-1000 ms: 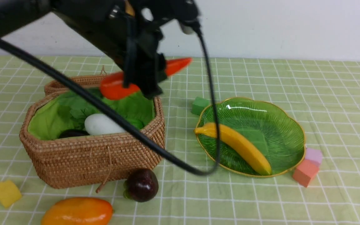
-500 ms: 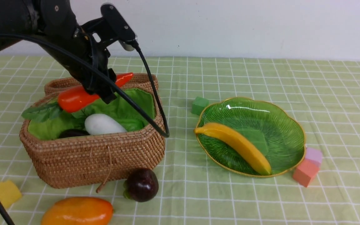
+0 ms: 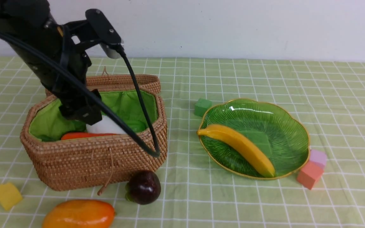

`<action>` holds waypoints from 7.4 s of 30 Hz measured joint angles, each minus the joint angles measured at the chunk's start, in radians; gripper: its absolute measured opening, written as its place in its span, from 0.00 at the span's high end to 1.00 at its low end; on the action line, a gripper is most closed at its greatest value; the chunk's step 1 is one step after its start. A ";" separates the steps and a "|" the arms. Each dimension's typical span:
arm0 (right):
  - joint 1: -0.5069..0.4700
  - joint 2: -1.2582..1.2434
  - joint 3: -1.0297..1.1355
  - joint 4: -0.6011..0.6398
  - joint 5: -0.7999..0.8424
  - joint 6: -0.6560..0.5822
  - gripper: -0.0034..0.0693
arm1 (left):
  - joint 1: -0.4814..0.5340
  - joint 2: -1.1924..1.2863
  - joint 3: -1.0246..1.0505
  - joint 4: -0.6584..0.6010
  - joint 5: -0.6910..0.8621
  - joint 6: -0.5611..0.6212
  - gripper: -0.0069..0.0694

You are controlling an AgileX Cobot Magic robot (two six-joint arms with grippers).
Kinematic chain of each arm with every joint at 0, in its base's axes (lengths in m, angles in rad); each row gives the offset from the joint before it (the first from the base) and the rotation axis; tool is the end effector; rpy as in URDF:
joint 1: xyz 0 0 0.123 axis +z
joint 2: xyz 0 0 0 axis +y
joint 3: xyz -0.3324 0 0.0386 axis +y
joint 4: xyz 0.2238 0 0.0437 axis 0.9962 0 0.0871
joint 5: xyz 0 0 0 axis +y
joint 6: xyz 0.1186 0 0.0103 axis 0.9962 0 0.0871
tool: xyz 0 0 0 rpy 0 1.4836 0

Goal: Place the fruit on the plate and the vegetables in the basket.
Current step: Grab the mango with your left arm and place it on the right plate, then grab a mangosteen with your left arm and put it on the plate on the right

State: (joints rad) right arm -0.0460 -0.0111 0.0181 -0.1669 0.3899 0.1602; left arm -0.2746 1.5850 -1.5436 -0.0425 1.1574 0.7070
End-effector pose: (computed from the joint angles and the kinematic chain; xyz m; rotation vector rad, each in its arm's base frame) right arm 0.0043 -0.0077 0.1643 0.0919 1.8736 -0.0870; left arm 0.3081 -0.0916 0.3826 1.2551 2.3713 0.0783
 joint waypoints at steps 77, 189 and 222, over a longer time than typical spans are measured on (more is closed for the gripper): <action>0.000 0.000 0.000 0.000 0.000 0.000 0.62 | -0.140 -0.106 0.236 -0.588 -0.244 0.117 0.23; 0.000 0.000 0.000 0.000 0.000 0.000 0.62 | -0.417 0.289 0.203 0.213 -0.219 -1.500 0.25; 0.000 0.000 0.000 0.000 0.000 0.000 0.62 | -0.422 0.668 -0.588 -0.367 -0.282 -0.743 0.25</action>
State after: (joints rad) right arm -0.0460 -0.0111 0.0181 -0.1669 0.3899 0.1602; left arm -0.6964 2.2527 -2.1314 -0.4094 0.8752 -0.0361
